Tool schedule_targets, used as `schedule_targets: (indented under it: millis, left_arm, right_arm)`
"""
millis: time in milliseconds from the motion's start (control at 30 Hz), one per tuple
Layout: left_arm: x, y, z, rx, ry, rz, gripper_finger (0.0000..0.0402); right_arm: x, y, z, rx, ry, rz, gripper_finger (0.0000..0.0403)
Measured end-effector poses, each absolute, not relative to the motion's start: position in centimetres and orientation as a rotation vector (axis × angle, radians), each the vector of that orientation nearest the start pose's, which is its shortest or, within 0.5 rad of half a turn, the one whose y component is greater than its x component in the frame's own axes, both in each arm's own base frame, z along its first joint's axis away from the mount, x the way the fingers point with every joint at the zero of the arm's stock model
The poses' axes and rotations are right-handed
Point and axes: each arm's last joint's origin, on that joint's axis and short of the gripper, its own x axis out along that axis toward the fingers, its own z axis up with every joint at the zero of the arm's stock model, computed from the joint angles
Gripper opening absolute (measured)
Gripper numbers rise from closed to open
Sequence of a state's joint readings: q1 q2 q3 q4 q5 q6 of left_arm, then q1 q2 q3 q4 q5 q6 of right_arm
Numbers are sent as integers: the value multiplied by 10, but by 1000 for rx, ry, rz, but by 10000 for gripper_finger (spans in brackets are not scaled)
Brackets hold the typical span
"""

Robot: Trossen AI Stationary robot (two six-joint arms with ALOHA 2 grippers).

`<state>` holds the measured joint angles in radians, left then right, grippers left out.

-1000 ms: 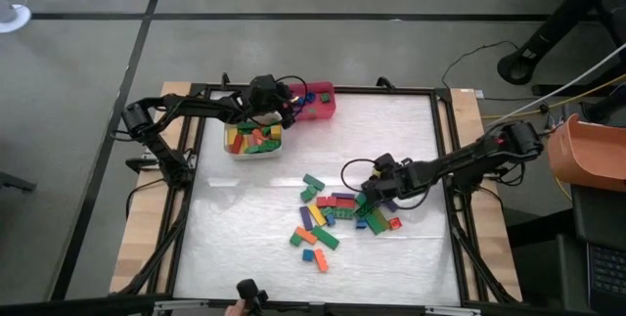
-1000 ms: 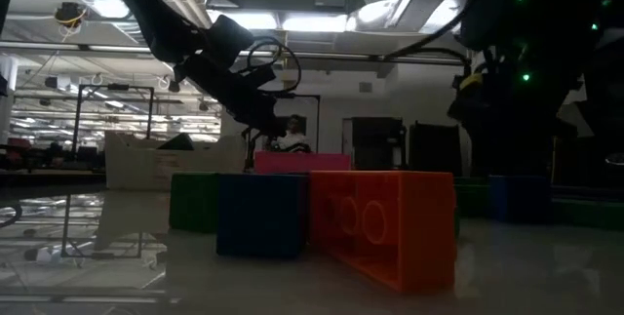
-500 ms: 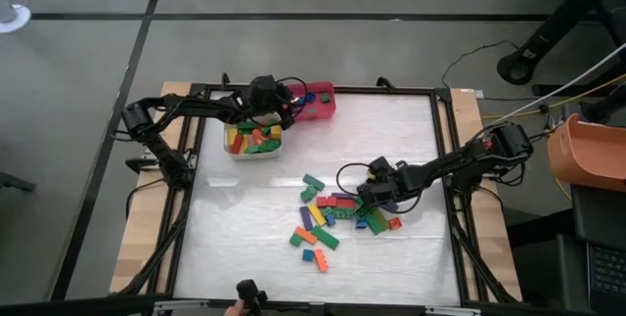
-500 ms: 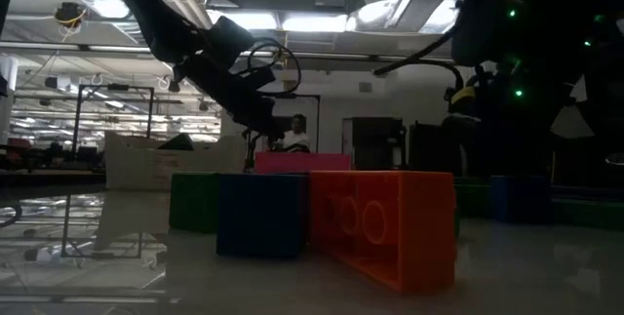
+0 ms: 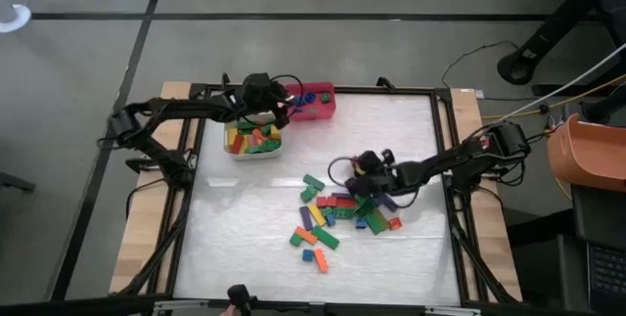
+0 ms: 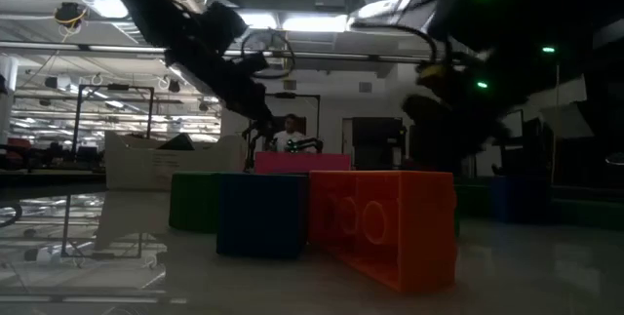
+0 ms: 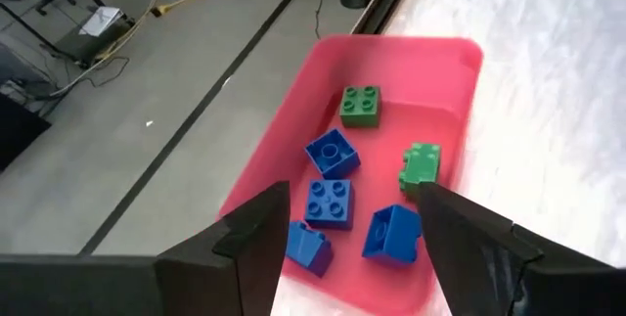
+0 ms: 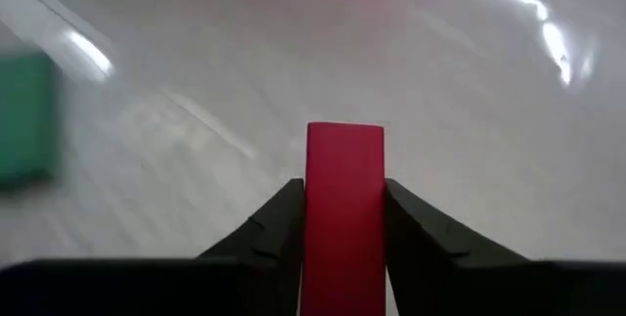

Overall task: Sort blocks by size
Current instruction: Put the large red wooden block into the white bin

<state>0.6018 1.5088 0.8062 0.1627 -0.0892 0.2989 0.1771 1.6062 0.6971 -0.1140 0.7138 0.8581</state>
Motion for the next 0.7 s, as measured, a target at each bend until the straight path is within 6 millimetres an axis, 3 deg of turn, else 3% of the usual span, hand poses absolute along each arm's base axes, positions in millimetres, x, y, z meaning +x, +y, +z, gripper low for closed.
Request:
schedule_targets:
  millis: [433, 533, 700]
  left_arm:
    - [202, 142, 253, 26, 728, 589, 210]
    - [190, 133, 258, -44, 755, 601, 210]
    - [174, 117, 262, -171, 789, 618, 210]
  right_arm:
    - [323, -33, 191, -65, 198, -549, 114]
    - [337, -50, 197, -142, 180, -507, 116]
    - [376, -75, 205, -263, 151, -361, 117]
